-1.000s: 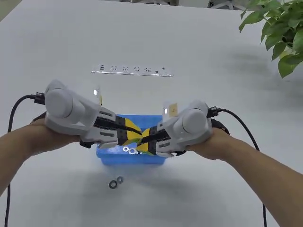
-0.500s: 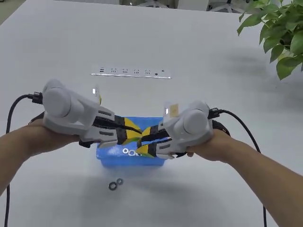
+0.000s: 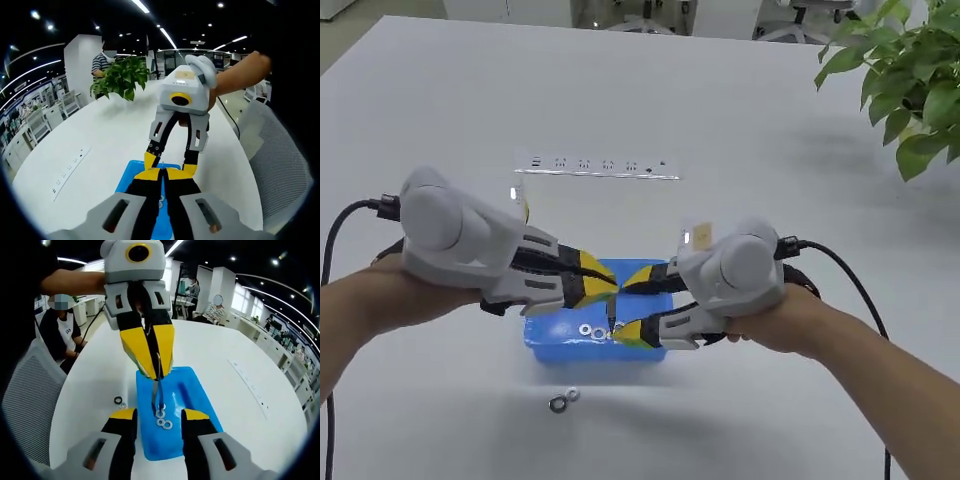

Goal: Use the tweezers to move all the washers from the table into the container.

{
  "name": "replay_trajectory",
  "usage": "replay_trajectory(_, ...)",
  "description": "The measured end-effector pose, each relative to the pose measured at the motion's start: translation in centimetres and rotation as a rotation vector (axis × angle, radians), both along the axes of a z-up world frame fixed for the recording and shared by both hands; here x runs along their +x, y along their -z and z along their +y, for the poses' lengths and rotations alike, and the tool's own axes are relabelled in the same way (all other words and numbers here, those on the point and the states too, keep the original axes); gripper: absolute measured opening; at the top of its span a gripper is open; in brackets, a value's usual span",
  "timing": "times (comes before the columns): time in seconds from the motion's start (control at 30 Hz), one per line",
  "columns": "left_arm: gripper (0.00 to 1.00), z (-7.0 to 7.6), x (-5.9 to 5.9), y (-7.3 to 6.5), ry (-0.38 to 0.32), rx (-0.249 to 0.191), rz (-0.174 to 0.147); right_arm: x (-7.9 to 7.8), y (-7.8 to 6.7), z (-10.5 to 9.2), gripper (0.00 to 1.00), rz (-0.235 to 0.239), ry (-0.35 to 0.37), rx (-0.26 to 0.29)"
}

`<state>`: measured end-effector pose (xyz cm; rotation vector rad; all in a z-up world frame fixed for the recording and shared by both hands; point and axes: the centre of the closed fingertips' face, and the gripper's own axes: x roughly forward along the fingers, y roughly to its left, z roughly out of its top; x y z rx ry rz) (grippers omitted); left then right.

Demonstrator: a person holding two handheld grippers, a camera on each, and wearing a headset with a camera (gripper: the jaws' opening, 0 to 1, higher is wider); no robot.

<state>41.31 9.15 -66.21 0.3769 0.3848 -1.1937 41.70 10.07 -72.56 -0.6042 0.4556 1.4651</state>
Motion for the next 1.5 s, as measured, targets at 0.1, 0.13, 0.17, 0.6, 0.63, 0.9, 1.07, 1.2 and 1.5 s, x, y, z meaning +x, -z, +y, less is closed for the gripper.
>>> replay_trajectory(0.1,0.06,0.1,-0.1,-0.3,-0.005,0.002,-0.001,0.0,-0.1,-0.6,0.39,-0.002,0.020,-0.008)
replay_trajectory(0.13,0.06,0.2,-0.2,-0.4,-0.006,0.002,-0.001,0.0,-0.2,-0.7,0.40,-0.001,0.026,-0.007)
replay_trajectory(0.17,0.06,0.3,-0.2,-0.6,-0.009,0.001,0.000,0.0,-0.3,-0.9,0.42,-0.002,0.033,-0.008)
replay_trajectory(0.6,0.06,1.5,-1.1,-1.8,-0.046,0.003,0.003,-0.4,-1.1,-2.1,0.52,-0.004,0.104,0.001)
replay_trajectory(0.63,0.06,1.5,-1.1,-1.9,-0.048,0.003,0.003,-0.4,-1.2,-2.2,0.53,-0.005,0.109,0.002)
replay_trajectory(0.9,0.06,2.3,-1.9,-2.5,-0.068,0.008,0.000,-0.6,-1.5,-3.2,0.61,-0.010,0.158,0.010)
replay_trajectory(1.07,0.06,2.5,-2.5,-2.7,-0.070,0.013,0.003,-0.7,-1.7,-3.7,0.64,-0.012,0.188,0.021)
replay_trajectory(1.2,0.06,2.7,-3.0,-2.7,-0.071,0.015,0.006,-0.8,-2.0,-3.9,0.67,-0.011,0.205,0.026)
replay_trajectory(1.5,0.06,2.8,-4.4,-2.2,-0.077,0.011,0.011,-1.5,-2.0,-4.4,0.73,0.011,0.244,0.046)
